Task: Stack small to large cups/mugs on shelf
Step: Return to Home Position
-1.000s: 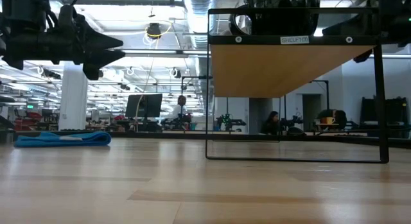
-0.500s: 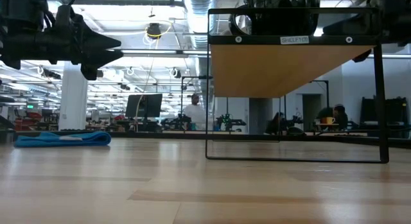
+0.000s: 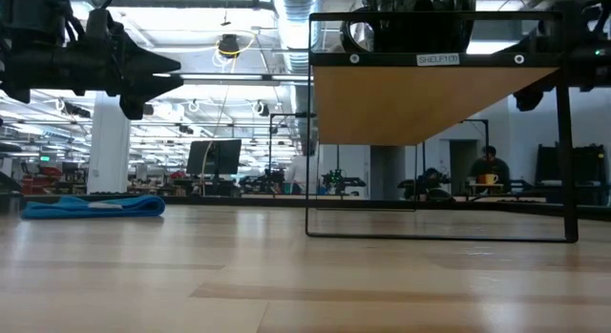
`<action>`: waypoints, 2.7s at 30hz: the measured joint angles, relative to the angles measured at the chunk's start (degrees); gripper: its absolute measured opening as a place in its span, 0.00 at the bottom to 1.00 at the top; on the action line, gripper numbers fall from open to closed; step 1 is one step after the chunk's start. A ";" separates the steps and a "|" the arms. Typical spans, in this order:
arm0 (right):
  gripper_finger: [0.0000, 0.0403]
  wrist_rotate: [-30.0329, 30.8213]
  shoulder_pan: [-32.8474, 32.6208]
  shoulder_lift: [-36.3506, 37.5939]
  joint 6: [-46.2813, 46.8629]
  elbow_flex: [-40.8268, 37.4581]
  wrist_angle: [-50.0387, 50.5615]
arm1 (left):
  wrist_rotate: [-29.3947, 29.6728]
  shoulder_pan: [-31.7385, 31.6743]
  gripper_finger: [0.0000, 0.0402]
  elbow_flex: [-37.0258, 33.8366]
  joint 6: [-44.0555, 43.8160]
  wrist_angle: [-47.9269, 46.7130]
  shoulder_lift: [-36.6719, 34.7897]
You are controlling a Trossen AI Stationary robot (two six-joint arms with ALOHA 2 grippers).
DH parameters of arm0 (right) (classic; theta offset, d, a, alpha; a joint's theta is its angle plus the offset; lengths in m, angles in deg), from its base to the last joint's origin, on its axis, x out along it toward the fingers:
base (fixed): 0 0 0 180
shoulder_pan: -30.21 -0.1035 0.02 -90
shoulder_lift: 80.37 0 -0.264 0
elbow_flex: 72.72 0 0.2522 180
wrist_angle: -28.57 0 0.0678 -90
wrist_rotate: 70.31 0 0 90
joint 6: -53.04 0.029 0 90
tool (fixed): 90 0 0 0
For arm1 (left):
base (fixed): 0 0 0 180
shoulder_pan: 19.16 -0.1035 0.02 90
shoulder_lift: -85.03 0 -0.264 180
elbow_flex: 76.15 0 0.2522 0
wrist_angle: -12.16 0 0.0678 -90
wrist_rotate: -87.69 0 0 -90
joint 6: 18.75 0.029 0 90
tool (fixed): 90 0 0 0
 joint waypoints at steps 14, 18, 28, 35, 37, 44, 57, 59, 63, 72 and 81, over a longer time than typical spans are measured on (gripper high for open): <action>0.33 -11.01 15.93 0.01 0.25 -0.28 2.06 | 4.82 -0.03 0.42 -0.04 3.65 -2.65 0.00; 0.33 -14.99 21.61 0.01 2.05 -0.28 4.28 | 6.06 -0.66 0.42 -0.07 2.70 -6.08 0.02; 0.33 -18.02 29.52 0.01 2.61 -0.28 6.56 | 5.77 -1.07 0.42 -0.07 0.64 -9.27 -2.40; 0.33 -18.16 29.86 0.01 2.60 -0.26 7.30 | 6.27 -1.07 0.42 -0.07 0.59 -17.15 -12.54; 0.33 -18.15 29.86 0.01 2.59 -0.26 7.32 | 7.87 -1.07 0.42 -0.06 0.10 -20.21 -15.95; 0.33 -18.15 29.86 0.00 2.51 -0.23 7.41 | 7.76 -0.87 0.42 0.20 1.06 -20.89 -16.32; 0.33 -18.11 29.75 -0.26 1.52 -0.23 7.50 | 6.10 -0.39 0.42 0.33 -0.03 -21.24 -16.46; 0.33 -18.11 29.75 -0.27 1.52 -0.23 7.50 | 5.98 -0.39 0.42 0.33 -1.71 -21.26 -16.44; 0.33 -18.04 29.75 -0.25 1.52 -0.23 7.50 | 5.97 -0.39 0.42 0.35 -4.86 -21.34 -16.45; 0.33 -18.00 29.75 -0.25 1.54 -0.23 7.50 | 6.03 -0.39 0.42 0.38 -8.12 -21.42 -16.44; 0.33 -18.00 29.75 -0.25 1.52 -0.23 7.50 | 7.34 -0.39 0.42 0.42 -8.12 -21.55 -16.45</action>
